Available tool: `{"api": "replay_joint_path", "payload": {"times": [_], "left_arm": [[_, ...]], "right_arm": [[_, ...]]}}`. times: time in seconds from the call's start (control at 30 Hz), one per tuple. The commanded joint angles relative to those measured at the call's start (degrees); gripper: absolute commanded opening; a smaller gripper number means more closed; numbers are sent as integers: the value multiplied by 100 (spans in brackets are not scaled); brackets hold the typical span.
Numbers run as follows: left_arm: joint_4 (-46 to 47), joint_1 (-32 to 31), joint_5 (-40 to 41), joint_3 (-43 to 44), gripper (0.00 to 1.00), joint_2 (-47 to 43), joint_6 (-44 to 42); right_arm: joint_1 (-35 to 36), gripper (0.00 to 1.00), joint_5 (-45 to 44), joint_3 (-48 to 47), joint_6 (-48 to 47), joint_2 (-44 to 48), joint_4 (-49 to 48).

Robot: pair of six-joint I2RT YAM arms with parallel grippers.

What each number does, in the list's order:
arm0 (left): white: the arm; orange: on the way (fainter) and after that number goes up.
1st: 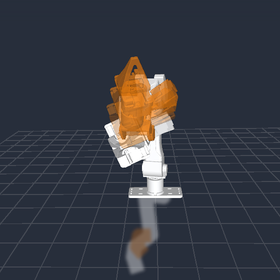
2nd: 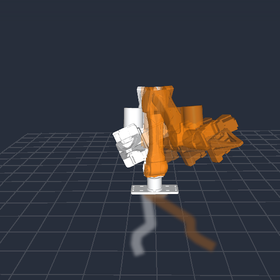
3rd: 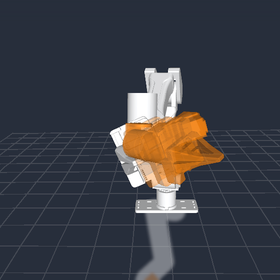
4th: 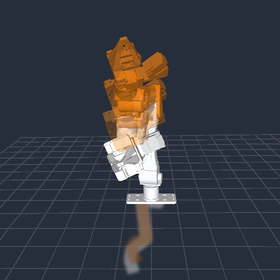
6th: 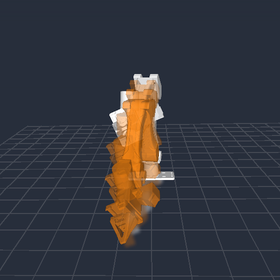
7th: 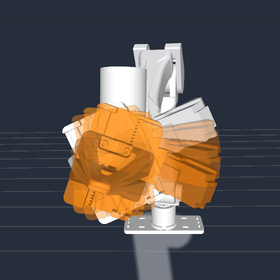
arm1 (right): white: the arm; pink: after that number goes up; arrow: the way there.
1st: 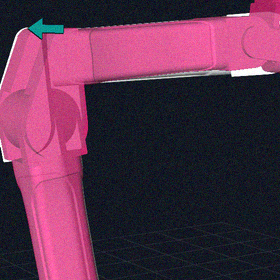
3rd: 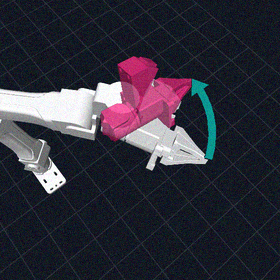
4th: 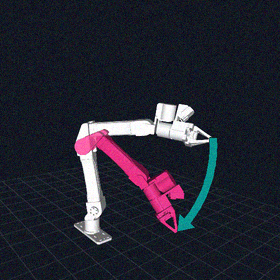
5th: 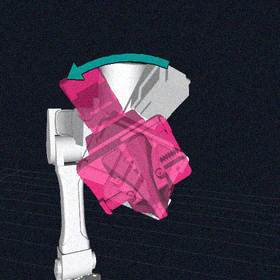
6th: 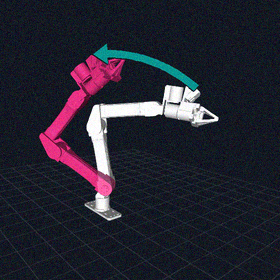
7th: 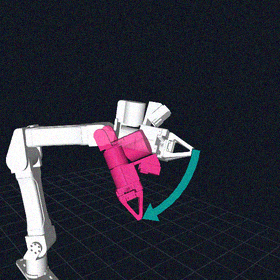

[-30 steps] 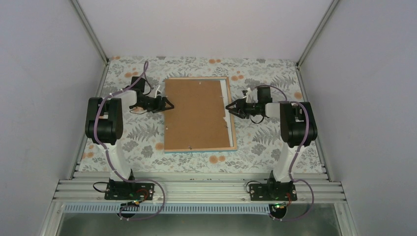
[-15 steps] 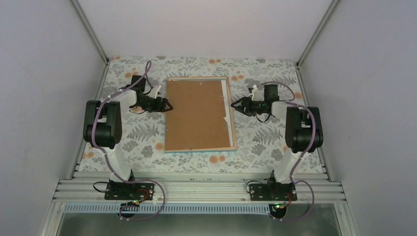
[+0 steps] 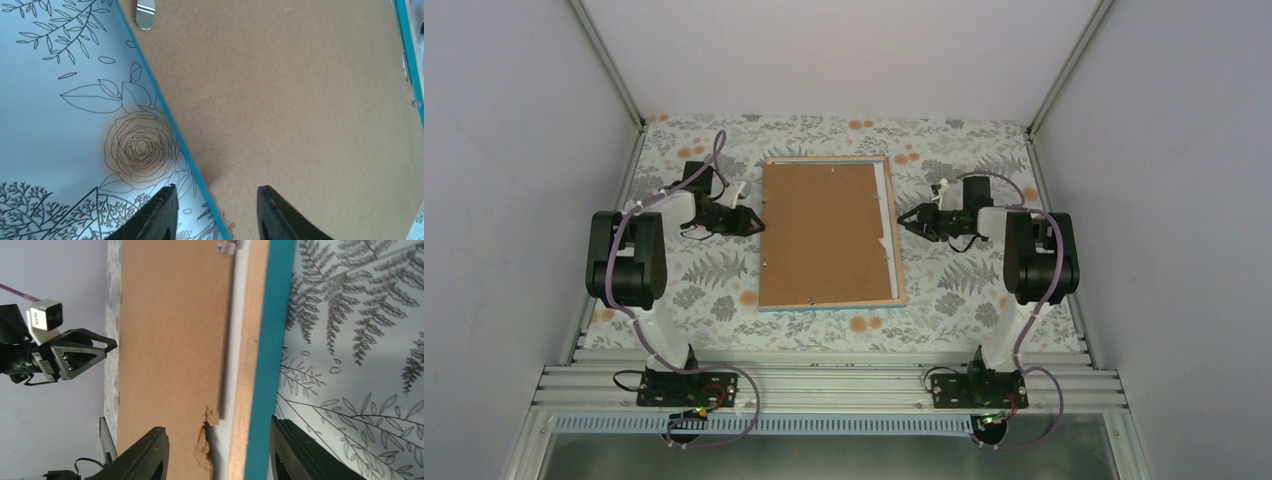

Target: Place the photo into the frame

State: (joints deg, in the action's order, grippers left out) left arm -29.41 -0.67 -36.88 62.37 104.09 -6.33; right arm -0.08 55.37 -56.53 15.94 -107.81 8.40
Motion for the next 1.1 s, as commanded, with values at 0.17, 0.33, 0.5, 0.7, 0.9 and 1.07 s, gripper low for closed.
{"api": "replay_joint_path", "payload": {"times": [0.17,0.33,0.5,0.7,0.9,1.07], "left_arm": [[453,-213,-353,180,28,423,178],[571,-376,-433,372,26,620,288],[648,-591,-377,525,25,735,316],[722,-715,-110,596,24,688,302],[834,-983,335,515,24,471,241],[982,-1235,805,394,24,290,240]], "right_arm": [[33,47,-47,-159,-234,-469,-64],[99,44,51,-229,-162,-682,-137],[183,40,151,-253,-89,-797,-204],[210,37,134,-269,-71,-814,-231],[210,35,104,-271,-70,-826,-242],[212,34,81,-262,-73,-832,-233]]}}
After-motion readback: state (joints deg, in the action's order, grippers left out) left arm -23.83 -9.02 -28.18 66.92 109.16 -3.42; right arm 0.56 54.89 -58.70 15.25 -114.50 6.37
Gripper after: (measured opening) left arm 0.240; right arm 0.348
